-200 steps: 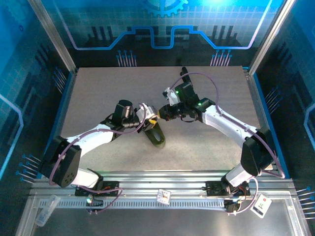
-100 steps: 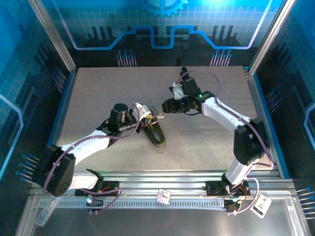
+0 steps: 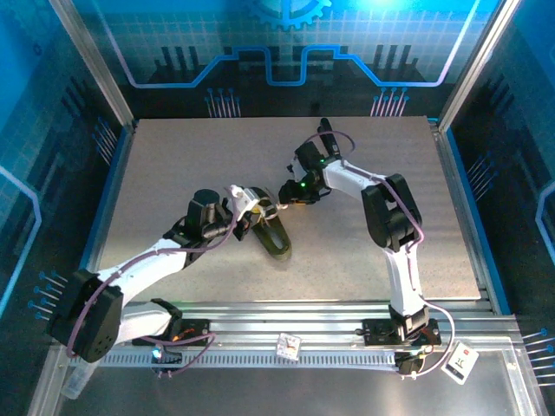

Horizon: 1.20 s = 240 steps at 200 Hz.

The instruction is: Tie the shoes

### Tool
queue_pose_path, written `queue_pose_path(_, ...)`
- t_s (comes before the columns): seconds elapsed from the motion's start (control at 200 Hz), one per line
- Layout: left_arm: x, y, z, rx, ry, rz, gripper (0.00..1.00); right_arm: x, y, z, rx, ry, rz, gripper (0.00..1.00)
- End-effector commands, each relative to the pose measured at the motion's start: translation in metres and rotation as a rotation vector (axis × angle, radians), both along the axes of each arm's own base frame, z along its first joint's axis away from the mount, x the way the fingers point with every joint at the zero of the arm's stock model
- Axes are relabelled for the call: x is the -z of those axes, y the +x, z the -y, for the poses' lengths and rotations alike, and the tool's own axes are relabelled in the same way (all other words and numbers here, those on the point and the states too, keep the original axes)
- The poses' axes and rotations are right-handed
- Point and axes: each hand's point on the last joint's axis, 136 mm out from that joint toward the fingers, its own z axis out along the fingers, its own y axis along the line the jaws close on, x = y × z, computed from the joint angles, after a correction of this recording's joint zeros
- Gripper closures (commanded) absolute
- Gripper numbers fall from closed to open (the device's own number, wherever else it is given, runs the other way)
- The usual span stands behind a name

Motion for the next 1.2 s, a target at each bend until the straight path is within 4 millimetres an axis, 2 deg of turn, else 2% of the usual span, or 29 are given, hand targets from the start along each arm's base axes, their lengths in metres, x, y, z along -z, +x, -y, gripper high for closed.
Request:
queue_pose_path(0.0, 0.003, -0.007, -0.003, -0.01, 0.003, -0.027, 1.0, 0.009, -0.004, -0.011, -0.014, 0.0, -0.044, 0.5)
queue_pose_path(0.095, 0.0, -0.009, -0.007, -0.025, 0.011, -0.02, 1.0, 0.013, -0.008, -0.015, -0.034, -0.003, -0.057, 0.64)
queue_pose_path(0.25, -0.011, -0.012, -0.016, -0.058, 0.023, 0.015, 1.0, 0.008, -0.014, -0.012, -0.055, 0.008, -0.032, 1.0)
queue_pose_path(0.37, -0.024, -0.013, -0.025, -0.097, 0.033, 0.043, 1.0, -0.006, -0.016, 0.002, -0.034, 0.024, 0.022, 1.0)
queue_pose_path(0.535, -0.042, -0.016, -0.038, -0.146, 0.019, 0.075, 1.0, -0.023, -0.015, 0.039, 0.022, 0.004, 0.085, 1.0)
queue_pose_path(0.75, -0.057, -0.012, -0.061, -0.252, -0.031, 0.043, 1.0, -0.034, -0.015, 0.083, 0.062, -0.085, 0.131, 1.0)
queue_pose_path(0.855, -0.062, -0.006, -0.08, -0.363, -0.062, -0.023, 1.0, -0.039, -0.015, 0.095, 0.066, -0.122, 0.152, 1.0)
queue_pose_path(0.99, -0.065, -0.001, -0.111, -0.556, -0.072, -0.116, 1.0, -0.053, -0.013, 0.097, 0.047, -0.13, 0.199, 1.0)
queue_pose_path(1.076, -0.066, -0.007, -0.13, -0.661, -0.082, -0.18, 1.0, -0.062, -0.01, 0.098, 0.041, -0.147, 0.239, 1.0)
queue_pose_path(1.196, -0.058, -0.024, -0.172, -0.909, -0.1, -0.295, 1.0, -0.072, -0.006, 0.108, 0.029, -0.203, 0.291, 1.0)
